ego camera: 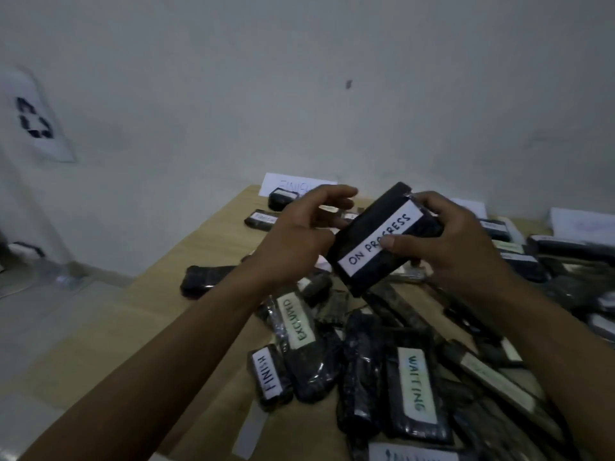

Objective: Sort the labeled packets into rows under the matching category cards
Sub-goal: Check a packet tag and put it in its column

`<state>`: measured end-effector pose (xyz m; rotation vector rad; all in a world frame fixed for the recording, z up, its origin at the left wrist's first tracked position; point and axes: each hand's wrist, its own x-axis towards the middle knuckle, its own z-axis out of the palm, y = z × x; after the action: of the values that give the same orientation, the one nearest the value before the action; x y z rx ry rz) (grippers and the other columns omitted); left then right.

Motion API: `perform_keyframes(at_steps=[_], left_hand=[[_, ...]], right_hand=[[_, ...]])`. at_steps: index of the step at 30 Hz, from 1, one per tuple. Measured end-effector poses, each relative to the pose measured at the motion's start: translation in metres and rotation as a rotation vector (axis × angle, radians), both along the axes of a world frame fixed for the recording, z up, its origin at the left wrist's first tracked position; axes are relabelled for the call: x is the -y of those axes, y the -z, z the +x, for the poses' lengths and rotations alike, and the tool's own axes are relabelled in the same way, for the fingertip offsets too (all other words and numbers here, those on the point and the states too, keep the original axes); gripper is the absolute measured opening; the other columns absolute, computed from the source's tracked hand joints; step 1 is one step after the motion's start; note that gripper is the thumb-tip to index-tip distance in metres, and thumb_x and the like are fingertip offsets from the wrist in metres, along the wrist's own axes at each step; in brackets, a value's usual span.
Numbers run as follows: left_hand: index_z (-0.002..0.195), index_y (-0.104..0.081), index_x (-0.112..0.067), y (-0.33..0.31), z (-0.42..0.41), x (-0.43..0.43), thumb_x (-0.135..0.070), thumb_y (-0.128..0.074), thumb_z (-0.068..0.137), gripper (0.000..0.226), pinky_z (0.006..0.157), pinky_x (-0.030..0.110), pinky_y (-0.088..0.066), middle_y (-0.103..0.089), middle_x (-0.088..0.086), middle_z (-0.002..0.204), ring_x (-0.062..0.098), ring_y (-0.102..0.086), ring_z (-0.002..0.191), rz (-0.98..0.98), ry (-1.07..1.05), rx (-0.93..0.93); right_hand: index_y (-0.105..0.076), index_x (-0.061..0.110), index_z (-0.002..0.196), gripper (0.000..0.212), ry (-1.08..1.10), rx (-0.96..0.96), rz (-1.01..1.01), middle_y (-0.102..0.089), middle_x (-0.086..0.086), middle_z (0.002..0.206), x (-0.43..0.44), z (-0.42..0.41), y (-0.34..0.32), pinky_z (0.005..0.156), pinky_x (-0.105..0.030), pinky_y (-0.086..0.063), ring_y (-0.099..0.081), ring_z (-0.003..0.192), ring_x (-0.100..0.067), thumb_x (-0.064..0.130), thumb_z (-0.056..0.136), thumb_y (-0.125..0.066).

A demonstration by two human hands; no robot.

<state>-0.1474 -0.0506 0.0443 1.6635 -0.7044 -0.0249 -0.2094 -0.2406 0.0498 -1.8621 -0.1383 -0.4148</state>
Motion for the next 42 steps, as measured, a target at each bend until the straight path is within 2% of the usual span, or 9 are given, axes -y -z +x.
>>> perform_keyframes(at_steps=[8,12,17,20,23,27,31,38,42], left_hand=[[0.104,-0.066,-0.019,-0.01,-0.026,0.112,-0.007,-0.056,0.07,0.038,0.073,0.02,-0.049,-0.065,-0.006,0.1,0.011,-0.062,0.09,0.228,0.342,0.273],[0.109,-0.066,-0.012,-0.004,-0.06,0.196,-0.013,-0.064,0.078,0.031,0.078,0.016,-0.044,-0.062,-0.001,0.1,0.008,-0.055,0.089,0.326,0.561,0.56],[0.121,-0.061,-0.015,0.019,-0.102,0.293,-0.028,-0.054,0.085,0.039,0.093,0.03,-0.042,-0.06,0.006,0.113,0.018,-0.053,0.107,0.37,0.75,0.771],[0.148,-0.031,-0.023,0.035,-0.118,0.331,-0.04,-0.044,0.095,0.058,0.107,0.033,-0.032,-0.039,0.006,0.146,0.02,-0.033,0.131,0.485,0.844,0.94],[0.151,-0.015,-0.036,0.051,-0.13,0.353,-0.054,-0.039,0.097,0.062,0.113,0.032,-0.02,-0.018,-0.005,0.158,0.011,-0.016,0.14,0.597,0.932,0.971],[0.149,-0.008,-0.046,0.077,-0.137,0.363,-0.069,-0.029,0.092,0.065,0.116,0.033,-0.01,-0.007,-0.015,0.159,0.008,-0.005,0.144,0.797,1.023,0.932],[0.149,-0.012,-0.046,0.087,-0.137,0.365,-0.069,-0.032,0.091,0.065,0.113,0.026,-0.005,-0.009,-0.021,0.157,0.004,-0.004,0.143,0.748,0.995,0.89],[0.149,-0.014,-0.045,0.089,-0.138,0.363,-0.068,-0.033,0.091,0.065,0.117,0.03,-0.007,-0.013,-0.021,0.156,0.004,-0.006,0.143,0.735,0.985,0.851],[0.149,-0.014,-0.044,0.089,-0.138,0.363,-0.068,-0.034,0.091,0.066,0.118,0.032,-0.008,-0.013,-0.02,0.156,0.005,-0.006,0.143,0.746,0.982,0.841]], right_hand=[[-0.062,0.01,0.099,0.037,0.415,0.033,0.396,-0.07,-0.008,0.078,0.138,-0.082,-0.012,0.048,-0.034,-0.056,-0.067,0.062,-0.028,0.008,0.064,-0.073],[-0.058,-0.001,0.111,0.079,0.558,0.008,0.404,-0.069,-0.019,0.092,0.199,-0.149,-0.009,0.056,-0.038,-0.055,-0.066,0.071,-0.037,0.022,0.041,-0.086],[-0.064,0.007,0.093,0.047,0.849,0.014,0.504,-0.069,-0.006,0.07,0.262,-0.233,0.001,0.05,-0.025,-0.048,-0.061,0.054,-0.019,0.014,0.048,-0.078],[-0.06,0.01,0.094,0.018,1.027,0.062,0.598,-0.061,-0.007,0.069,0.302,-0.282,0.018,0.044,-0.022,-0.043,-0.053,0.047,-0.014,0.004,0.078,-0.067],[-0.053,0.012,0.107,0.024,1.205,0.043,0.63,-0.057,-0.009,0.076,0.342,-0.327,0.037,0.047,-0.025,-0.041,-0.051,0.048,-0.013,0.001,0.086,-0.059],[-0.052,0.01,0.122,0.038,1.365,-0.1,0.525,-0.06,-0.011,0.085,0.375,-0.359,0.062,0.053,-0.029,-0.043,-0.053,0.059,-0.019,0.003,0.086,-0.062],[-0.051,0.012,0.119,0.042,1.42,-0.298,0.349,-0.062,-0.013,0.109,0.383,-0.355,0.079,0.074,-0.04,-0.052,-0.062,0.092,-0.028,0.009,0.081,-0.071],[-0.053,0.019,0.123,0.043,1.392,-0.451,-0.003,-0.061,-0.004,0.116,0.379,-0.329,0.099,0.081,-0.035,-0.046,-0.058,0.099,-0.02,0.031,0.084,-0.067],[-0.051,0.025,0.132,0.047,1.491,-0.552,-0.303,-0.048,-0.011,0.129,0.377,-0.324,0.109,0.099,-0.042,-0.041,-0.046,0.121,-0.03,0.037,0.087,-0.061]])
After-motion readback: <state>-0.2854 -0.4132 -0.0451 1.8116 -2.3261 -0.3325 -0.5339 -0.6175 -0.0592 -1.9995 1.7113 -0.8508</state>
